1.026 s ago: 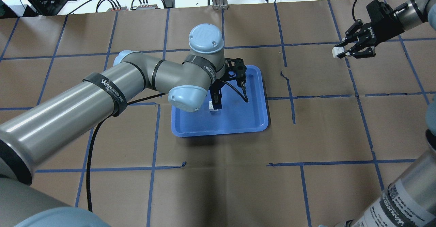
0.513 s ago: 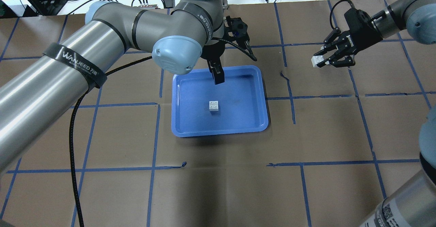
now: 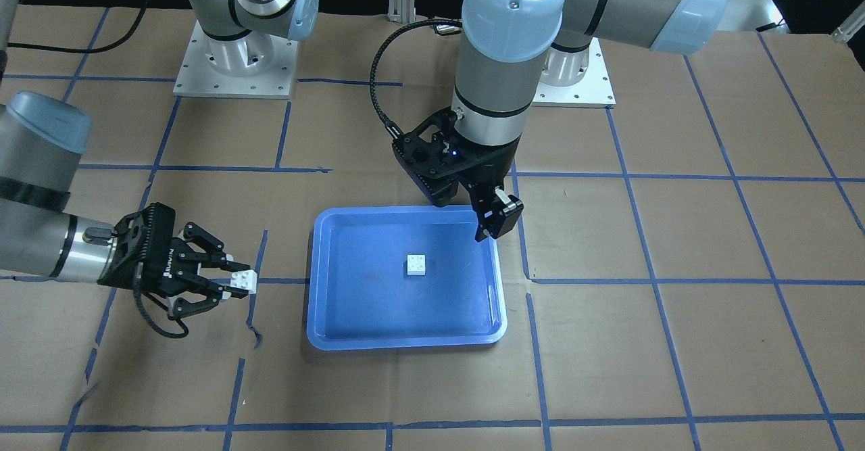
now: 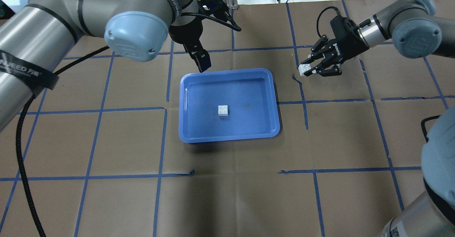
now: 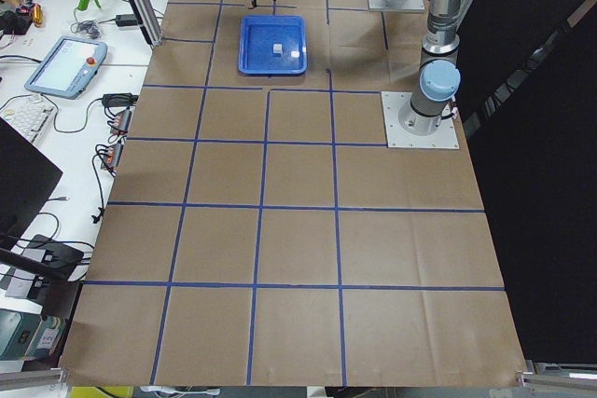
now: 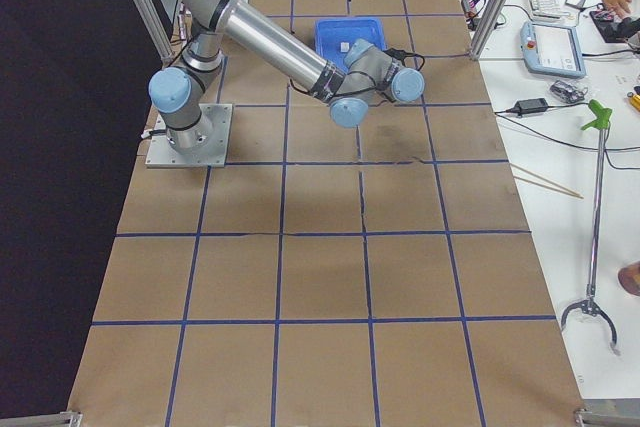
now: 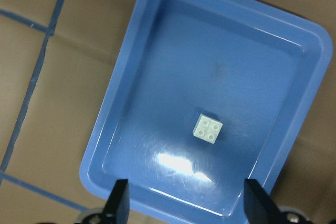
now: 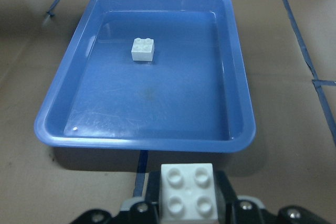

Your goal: Assemble white blocks and place on blue tray

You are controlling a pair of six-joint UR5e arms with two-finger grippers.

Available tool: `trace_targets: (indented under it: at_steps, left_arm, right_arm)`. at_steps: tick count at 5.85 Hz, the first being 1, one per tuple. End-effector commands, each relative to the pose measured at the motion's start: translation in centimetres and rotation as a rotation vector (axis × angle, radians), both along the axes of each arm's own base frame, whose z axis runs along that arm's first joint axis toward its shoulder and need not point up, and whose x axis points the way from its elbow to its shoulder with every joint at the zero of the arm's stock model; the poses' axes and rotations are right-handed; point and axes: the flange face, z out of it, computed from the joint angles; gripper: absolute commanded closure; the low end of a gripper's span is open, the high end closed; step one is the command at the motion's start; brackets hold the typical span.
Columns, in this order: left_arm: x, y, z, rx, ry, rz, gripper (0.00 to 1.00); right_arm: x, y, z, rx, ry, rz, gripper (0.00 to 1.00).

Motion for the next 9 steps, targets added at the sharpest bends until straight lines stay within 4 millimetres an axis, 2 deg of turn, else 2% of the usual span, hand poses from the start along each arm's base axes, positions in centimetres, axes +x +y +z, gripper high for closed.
trace_targets:
  at_steps: [1, 2, 3, 4, 5, 6, 7, 9]
  left_arm:
    - [6.0, 1.2, 4.2, -0.070, 0.032, 0.322, 0.07]
    - [8.6, 2.6, 6.0, -0.058, 0.029, 0.400, 0.02]
    - [9.3, 4.4, 7.8, -0.048, 0.035, 0.513, 0.01]
    - [9.8, 4.4, 7.7, -0.034, 0.057, 0.640, 0.01]
    - [10.9, 4.0, 7.7, -0.031, 0.058, 0.676, 0.01]
    - [11.1, 4.4, 8.5, -0.050, 0.060, 0.757, 0.01]
    - [11.1, 4.3, 9.3, -0.065, 0.085, 0.932, 0.01]
    - [11.3, 5.7, 10.1, -0.023, 0.065, 0.967, 0.01]
  right_arm:
    - [7.4, 1.7, -2.3, -0.026, 0.039, -0.020, 0.63]
    - [10.9, 2.6, -3.0, -0.036, 0.055, -0.071, 0.63]
    - [13.6, 3.7, -3.4, -0.025, 0.058, -0.114, 0.63]
    - [16.0, 4.9, -3.7, -0.017, 0.056, -0.144, 0.63]
    - [17.9, 5.7, -4.4, 0.002, 0.055, -0.185, 0.63]
    - [19.3, 6.5, -5.9, 0.003, 0.051, -0.198, 0.63]
    - [19.4, 6.7, -7.5, -0.007, 0.048, -0.197, 0.63]
    - [19.6, 6.9, -8.5, -0.009, 0.049, -0.192, 0.63]
